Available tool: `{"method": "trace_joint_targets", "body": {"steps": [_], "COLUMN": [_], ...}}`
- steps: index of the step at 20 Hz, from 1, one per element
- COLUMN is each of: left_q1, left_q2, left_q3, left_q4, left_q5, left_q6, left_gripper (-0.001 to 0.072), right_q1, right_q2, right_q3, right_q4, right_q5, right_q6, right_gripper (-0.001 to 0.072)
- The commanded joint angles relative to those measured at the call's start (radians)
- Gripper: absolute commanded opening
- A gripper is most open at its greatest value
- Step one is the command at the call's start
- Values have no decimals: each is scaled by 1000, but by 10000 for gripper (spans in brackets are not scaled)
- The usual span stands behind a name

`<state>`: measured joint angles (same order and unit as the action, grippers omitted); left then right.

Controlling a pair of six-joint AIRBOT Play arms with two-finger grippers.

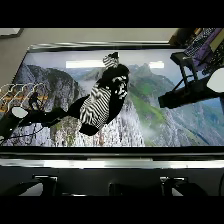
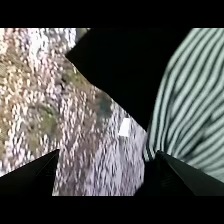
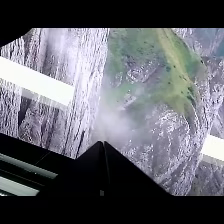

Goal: Fold the clothes and pants, and hang the long-sleeved shirts on hangers.

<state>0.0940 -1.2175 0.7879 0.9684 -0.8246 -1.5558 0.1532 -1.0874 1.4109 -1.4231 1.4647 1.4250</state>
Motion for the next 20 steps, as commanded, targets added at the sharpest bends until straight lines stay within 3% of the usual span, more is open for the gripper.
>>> {"method": "trace_joint_targets", "body": {"steps": [1, 5, 10, 12, 15, 17, 18, 19, 20], "left_q1": [10, 8, 8, 1, -26, -39, -41, -40, -40], "left_q2": [-92, -163, -241, -256, -283, -293, -293, -293, -292], "left_q3": [-8, 35, 103, 104, 104, 104, 104, 104, 104], "left_q4": [-77, -109, -140, -166, -166, -165, -165, -166, -165], "left_q5": [161, 188, 186, 185, 169, 169, 172, 171, 164], "left_q6": [16, 69, 68, 68, 68, 68, 68, 68, 69], "left_gripper": [699, 699, 698, 651, 651, 651, 610, 420, 155], "right_q1": [1, 1, 1, 1, 1, 1, 1, 1, 1], "right_q2": [1, 1, 1, 1, 1, 0, -2, -5, -11], "right_q3": [0, 0, 0, 0, 0, 0, -1, -1, -5], "right_q4": [0, 1, 1, 0, 5, 4, 4, 5, 5], "right_q5": [-27, -27, -84, -104, -145, -165, -165, -161, -161], "right_q6": [0, 1, 0, 1, 1, 1, 1, 5, 37], "right_gripper": [45, 45, 45, 45, 45, 81, 166, 257, 309]}}
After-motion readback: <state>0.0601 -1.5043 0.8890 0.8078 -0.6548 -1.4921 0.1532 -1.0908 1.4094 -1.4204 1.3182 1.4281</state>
